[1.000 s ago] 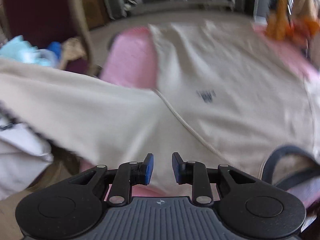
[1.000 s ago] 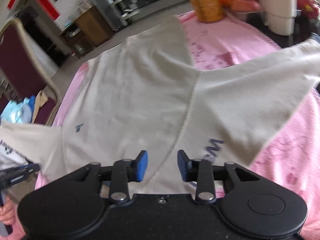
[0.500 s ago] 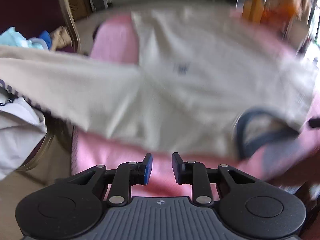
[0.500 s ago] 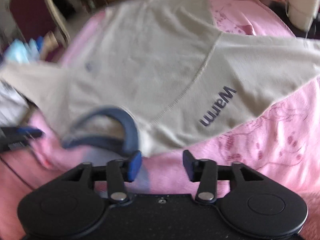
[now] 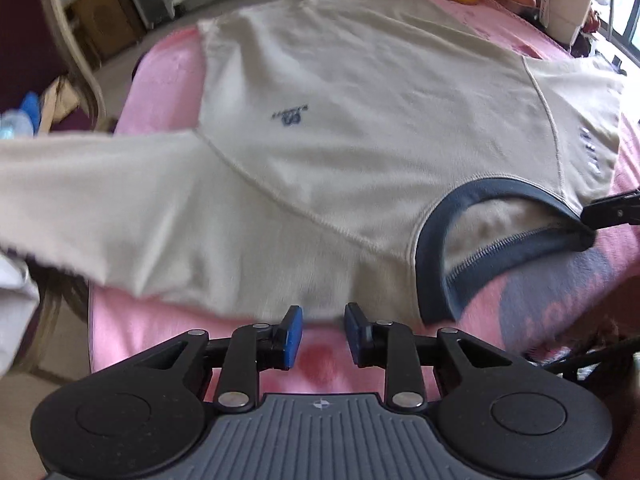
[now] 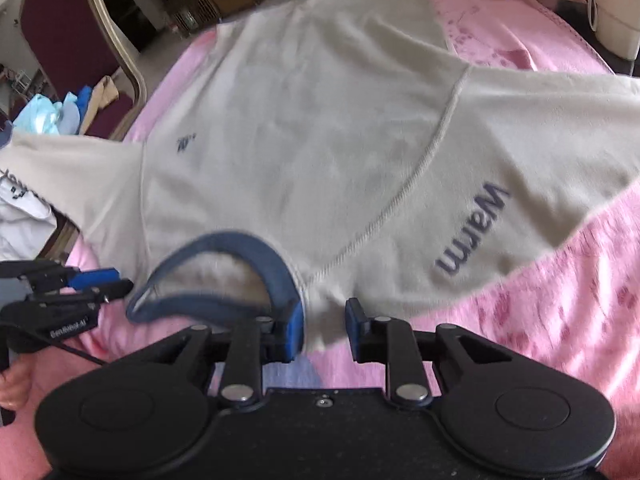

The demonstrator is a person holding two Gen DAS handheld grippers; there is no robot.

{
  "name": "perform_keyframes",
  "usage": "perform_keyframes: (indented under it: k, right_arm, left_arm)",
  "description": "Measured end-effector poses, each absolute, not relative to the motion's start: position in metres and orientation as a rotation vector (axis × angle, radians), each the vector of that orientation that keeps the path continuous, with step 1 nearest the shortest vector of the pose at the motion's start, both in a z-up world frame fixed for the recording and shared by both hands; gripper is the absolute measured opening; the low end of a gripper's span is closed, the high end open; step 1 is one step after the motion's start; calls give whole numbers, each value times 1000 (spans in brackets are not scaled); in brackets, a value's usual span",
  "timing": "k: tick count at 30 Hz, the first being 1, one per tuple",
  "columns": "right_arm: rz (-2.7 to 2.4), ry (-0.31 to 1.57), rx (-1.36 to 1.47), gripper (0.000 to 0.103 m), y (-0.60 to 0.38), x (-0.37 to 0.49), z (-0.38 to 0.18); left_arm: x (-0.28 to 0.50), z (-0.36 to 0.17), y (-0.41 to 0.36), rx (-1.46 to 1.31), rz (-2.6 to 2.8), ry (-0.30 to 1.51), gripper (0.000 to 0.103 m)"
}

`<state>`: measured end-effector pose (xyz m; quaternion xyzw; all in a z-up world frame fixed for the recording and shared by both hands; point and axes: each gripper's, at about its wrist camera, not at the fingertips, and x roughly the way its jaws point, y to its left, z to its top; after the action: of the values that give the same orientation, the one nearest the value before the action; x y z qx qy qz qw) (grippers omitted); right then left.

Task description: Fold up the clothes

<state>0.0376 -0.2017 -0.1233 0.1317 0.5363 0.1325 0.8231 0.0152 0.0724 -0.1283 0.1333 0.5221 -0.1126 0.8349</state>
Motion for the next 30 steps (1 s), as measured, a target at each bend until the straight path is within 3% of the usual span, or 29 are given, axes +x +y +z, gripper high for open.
perform_keyframes:
  k: [6, 15, 19, 20, 21, 23, 26, 27, 28, 30]
  right_arm:
    - [292, 1058, 469, 28, -231, 34, -83]
    - [303, 749, 422, 35, -234, 82, 12]
    - [246, 661, 387, 36, -237, 124, 26]
    - [215, 652, 391, 39, -239, 137, 25]
    - [184, 643, 395, 54, -242, 150, 23]
    - [107, 628, 403, 70, -250, 182, 13]
    - [18, 636, 396, 64, -264, 241, -13]
    - [-1, 641, 392, 51, -267, 259, -22]
    - [-15, 647, 386, 37, -272, 276, -33]
    - [-29, 674, 366, 34, -279, 314, -55]
  left_arm:
    - [20, -84, 104, 116, -192, 997, 28]
    - [73, -5, 109, 18, -145, 739, 28]
    - [127, -6, 105, 17, -109, 740, 36]
    - [143, -8, 104, 19, -103, 754, 37]
    - [159, -11, 103, 19, -95, 768, 39]
    - [196, -25, 102, 30, -55, 784, 39]
    - [250, -46, 100, 46, 5, 808, 31]
    - [267, -54, 99, 58, 17, 814, 28]
    - [285, -63, 97, 71, 19, 822, 17]
    - [320, -81, 93, 98, 34, 833, 15]
